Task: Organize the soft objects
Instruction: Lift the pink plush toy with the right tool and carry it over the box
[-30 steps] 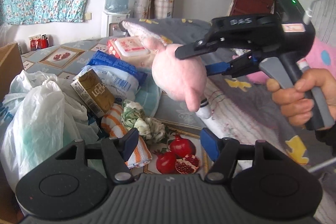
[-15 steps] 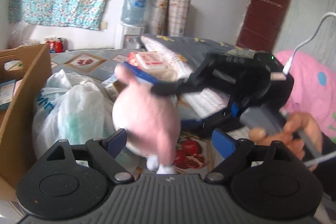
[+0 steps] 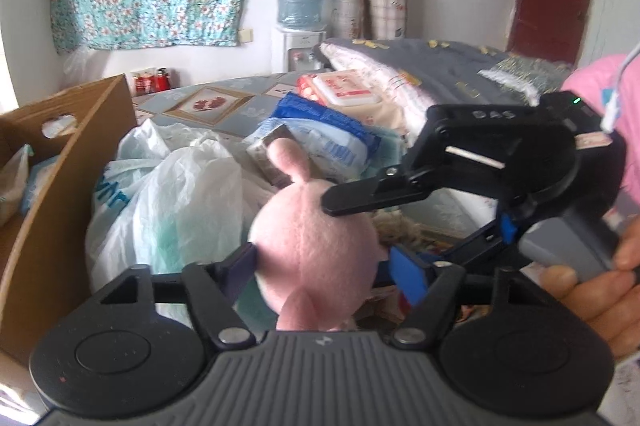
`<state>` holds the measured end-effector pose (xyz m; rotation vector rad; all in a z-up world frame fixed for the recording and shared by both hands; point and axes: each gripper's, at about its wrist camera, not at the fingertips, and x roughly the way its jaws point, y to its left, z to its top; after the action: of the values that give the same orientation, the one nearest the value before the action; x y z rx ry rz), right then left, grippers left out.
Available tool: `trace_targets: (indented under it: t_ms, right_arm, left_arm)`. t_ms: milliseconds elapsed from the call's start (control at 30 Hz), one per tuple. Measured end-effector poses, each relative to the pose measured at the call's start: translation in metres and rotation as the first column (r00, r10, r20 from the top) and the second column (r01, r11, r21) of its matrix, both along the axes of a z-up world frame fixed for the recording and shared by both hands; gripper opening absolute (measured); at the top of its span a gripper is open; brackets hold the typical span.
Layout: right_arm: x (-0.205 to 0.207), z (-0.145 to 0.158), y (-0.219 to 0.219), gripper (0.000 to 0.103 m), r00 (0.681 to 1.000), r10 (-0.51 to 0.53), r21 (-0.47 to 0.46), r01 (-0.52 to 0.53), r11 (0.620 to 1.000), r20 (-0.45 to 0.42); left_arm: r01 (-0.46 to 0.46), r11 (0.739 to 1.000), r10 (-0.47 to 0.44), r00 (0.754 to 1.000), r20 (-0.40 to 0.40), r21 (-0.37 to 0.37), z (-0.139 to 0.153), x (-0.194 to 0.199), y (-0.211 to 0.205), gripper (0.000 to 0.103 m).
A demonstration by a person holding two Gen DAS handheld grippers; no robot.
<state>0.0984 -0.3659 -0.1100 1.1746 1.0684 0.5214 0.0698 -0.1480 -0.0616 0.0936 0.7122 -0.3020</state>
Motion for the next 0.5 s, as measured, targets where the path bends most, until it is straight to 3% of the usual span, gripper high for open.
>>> trace_targets:
  t_ms: [200, 367, 500]
  right_arm:
    - [-0.008, 0.012, -0.006, 0.071, 1.0, 0.009, -0.013, -0.008, 1.0, 0.027]
    - [-0.02, 0.033, -0.016, 0.071, 0.996, 0.019, -0.081, -0.012, 0.997, 0.083]
    - [-0.031, 0.059, -0.024, 0.071, 0.985, 0.032, -0.187, 0.0, 0.982, 0.17]
  left_arm:
    - [-0.01, 1.0, 0.01, 1.0, -0.017, 0.003, -0.003, -0.002, 0.002, 0.066]
    - [-0.005, 1.0, 0.005, 1.0, -0.006, 0.017, -0.003, -0.005, -0.001, 0.066]
    - [0.012, 0.999, -0.012, 1.0, 0.008, 0.032, -0.003, -0.01, -0.006, 0.066]
